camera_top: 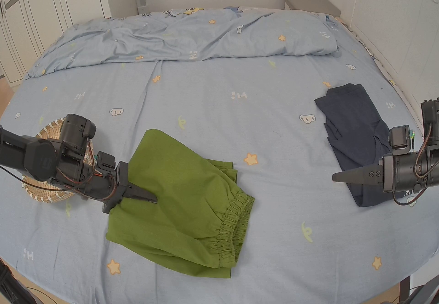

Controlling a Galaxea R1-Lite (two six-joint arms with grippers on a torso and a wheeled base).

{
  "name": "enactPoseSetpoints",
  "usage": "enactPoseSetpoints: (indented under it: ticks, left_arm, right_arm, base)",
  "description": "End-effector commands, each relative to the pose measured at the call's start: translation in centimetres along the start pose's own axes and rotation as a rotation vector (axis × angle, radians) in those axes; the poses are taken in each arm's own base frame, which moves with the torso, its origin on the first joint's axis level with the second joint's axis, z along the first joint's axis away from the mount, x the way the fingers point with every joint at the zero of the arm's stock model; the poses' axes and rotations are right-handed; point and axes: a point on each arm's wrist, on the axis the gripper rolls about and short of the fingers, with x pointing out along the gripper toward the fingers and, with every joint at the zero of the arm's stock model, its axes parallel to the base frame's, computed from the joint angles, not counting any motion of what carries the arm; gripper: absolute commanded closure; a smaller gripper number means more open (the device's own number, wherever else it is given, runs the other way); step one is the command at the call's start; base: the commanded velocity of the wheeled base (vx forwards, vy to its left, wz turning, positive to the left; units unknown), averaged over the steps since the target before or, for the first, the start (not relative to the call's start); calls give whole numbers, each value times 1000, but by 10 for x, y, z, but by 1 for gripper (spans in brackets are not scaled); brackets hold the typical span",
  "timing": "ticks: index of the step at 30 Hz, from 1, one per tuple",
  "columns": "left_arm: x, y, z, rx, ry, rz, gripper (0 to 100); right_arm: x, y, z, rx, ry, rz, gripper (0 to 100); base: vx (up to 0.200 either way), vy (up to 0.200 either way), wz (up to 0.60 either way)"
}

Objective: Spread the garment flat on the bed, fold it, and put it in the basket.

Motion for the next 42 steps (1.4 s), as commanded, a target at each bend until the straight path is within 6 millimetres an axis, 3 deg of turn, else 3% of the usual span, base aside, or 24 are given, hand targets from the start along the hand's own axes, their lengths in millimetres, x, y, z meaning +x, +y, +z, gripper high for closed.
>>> enactPoseSetpoints:
  ticks: [1, 9, 28, 31, 37, 39, 42]
  left_arm:
    - [-21, -12, 12, 33, -50, -6, 100]
    - [-36, -19, 16, 29, -19, 29, 100]
    - [-31, -22, 12, 35, 8, 29, 100]
    - [-25, -26, 7, 51, 35, 28, 100]
    - [-37, -49, 0, 126, -1, -1, 100]
    - [-47, -73, -5, 190, -16, -31, 100]
    - [-51, -93, -7, 237, 0, -47, 100]
  right_arm:
    - [1, 0, -1, 0, 6, 4, 0]
    - [1, 0, -1, 1, 7, 2, 0]
    - [1, 1, -1, -3, 4, 2, 0]
    - [0, 1, -1, -4, 3, 3, 0]
    - [0, 0, -1, -2, 1, 1, 0]
    - [0, 0, -1, -1, 2, -1, 0]
    - [0, 0, -1, -1, 2, -1, 0]
  base:
    - [0, 200, 0]
    - [0, 200, 0]
    - [0, 200, 0]
    - [0, 0, 0]
    - [0, 0, 0]
    - [0, 0, 0]
    - [0, 0, 0]
